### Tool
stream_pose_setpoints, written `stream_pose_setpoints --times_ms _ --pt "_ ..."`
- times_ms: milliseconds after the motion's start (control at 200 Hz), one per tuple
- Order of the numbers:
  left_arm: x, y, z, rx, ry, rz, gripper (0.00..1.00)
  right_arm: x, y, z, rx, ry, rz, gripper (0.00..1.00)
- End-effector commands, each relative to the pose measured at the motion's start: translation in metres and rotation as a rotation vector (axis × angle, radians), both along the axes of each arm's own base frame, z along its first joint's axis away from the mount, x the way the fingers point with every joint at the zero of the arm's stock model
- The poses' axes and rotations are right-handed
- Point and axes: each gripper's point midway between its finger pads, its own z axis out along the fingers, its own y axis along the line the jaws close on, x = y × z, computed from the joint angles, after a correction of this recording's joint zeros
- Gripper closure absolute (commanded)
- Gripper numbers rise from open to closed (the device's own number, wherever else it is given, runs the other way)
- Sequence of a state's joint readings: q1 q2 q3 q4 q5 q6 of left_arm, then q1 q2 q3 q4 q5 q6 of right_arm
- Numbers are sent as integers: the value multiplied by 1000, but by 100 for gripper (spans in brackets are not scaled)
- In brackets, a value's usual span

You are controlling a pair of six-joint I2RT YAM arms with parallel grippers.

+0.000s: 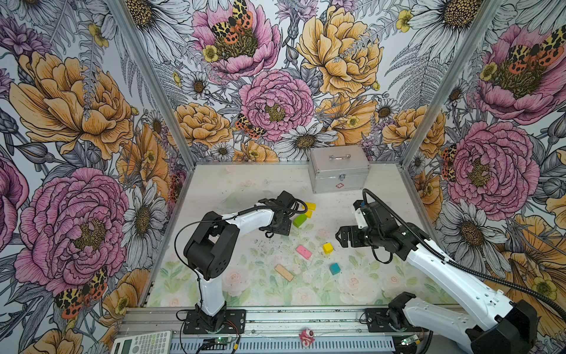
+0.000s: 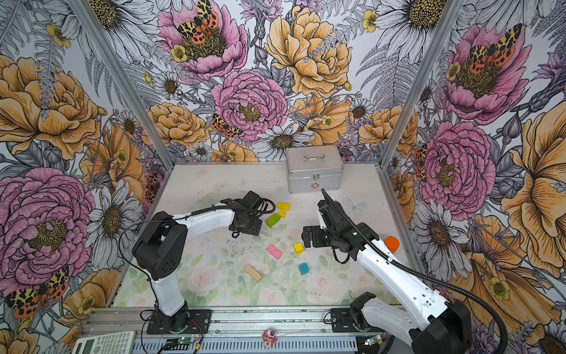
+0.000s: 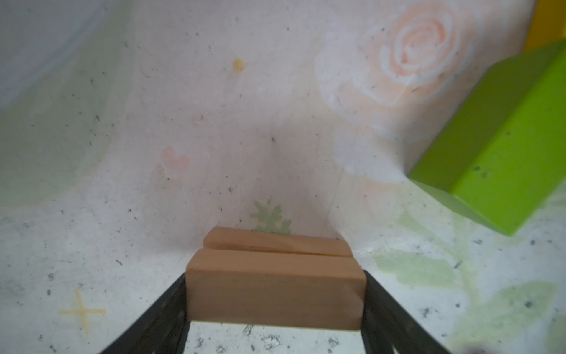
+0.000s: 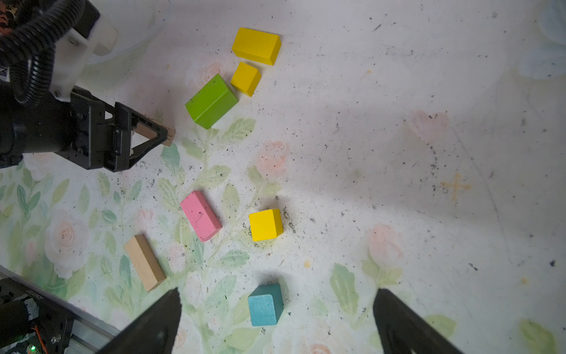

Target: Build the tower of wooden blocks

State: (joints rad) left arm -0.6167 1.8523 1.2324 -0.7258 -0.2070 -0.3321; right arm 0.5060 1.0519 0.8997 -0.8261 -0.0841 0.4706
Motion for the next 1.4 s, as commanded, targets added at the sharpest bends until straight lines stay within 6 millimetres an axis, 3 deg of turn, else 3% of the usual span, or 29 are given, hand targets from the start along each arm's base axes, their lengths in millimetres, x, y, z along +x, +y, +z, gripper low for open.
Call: stream_pose_setpoints --times_ms 0,1186,1206,1396 --pt "4 -2 6 -31 -9 -7 16 9 3 13 15 -38 5 0" --pt "13 -7 20 -40 -44 -34 13 11 3 11 12 -29 0 0" --pt "14 -9 34 -57 -74 -35 13 11 3 10 11 -28 1 0" --pt "14 -16 58 -73 -119 -51 6 10 3 11 9 -31 5 0"
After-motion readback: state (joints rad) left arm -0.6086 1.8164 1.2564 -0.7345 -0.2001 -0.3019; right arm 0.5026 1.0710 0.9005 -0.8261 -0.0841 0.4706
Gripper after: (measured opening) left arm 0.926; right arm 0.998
